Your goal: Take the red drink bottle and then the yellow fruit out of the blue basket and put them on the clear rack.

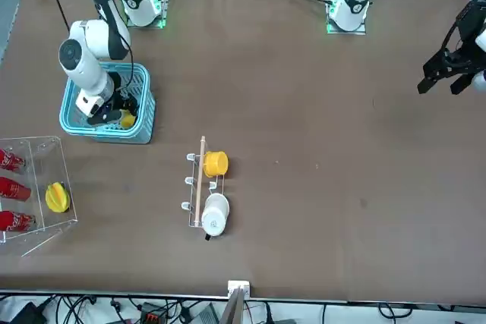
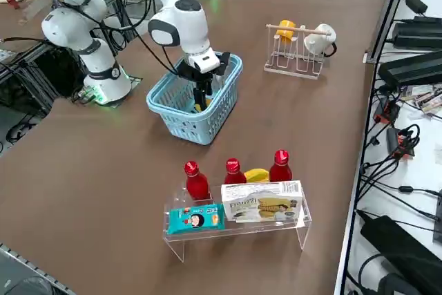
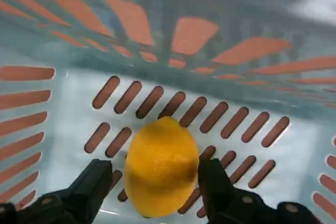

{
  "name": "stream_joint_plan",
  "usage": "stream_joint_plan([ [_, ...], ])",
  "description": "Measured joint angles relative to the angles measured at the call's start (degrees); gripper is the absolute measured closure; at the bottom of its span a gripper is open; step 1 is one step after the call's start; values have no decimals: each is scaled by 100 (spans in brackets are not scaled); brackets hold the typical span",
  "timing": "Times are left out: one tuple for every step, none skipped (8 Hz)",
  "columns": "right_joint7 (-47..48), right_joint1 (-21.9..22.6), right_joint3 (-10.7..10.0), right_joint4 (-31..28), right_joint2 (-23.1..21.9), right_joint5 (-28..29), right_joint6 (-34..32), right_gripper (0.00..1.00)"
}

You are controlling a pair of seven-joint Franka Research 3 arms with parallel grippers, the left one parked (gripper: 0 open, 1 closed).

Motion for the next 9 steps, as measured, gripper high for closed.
stream_joint_plan([
  [0,-3,-1,0,46,0,7,0],
  [0,-9,-6,0,80,0,13,0],
  [0,-26,-11,0,99,0,14,0],
  [0,-51,-12,0,138,0,41,0],
  [0,-64,-13,1,189,0,107,0],
  [0,-67,-13,1,246,0,169,1],
  [0,-67,-13,2,280,0,218,3],
  [1,-67,-12,5,281,0,226,10],
  [1,-67,-12,7,281,0,226,12],
])
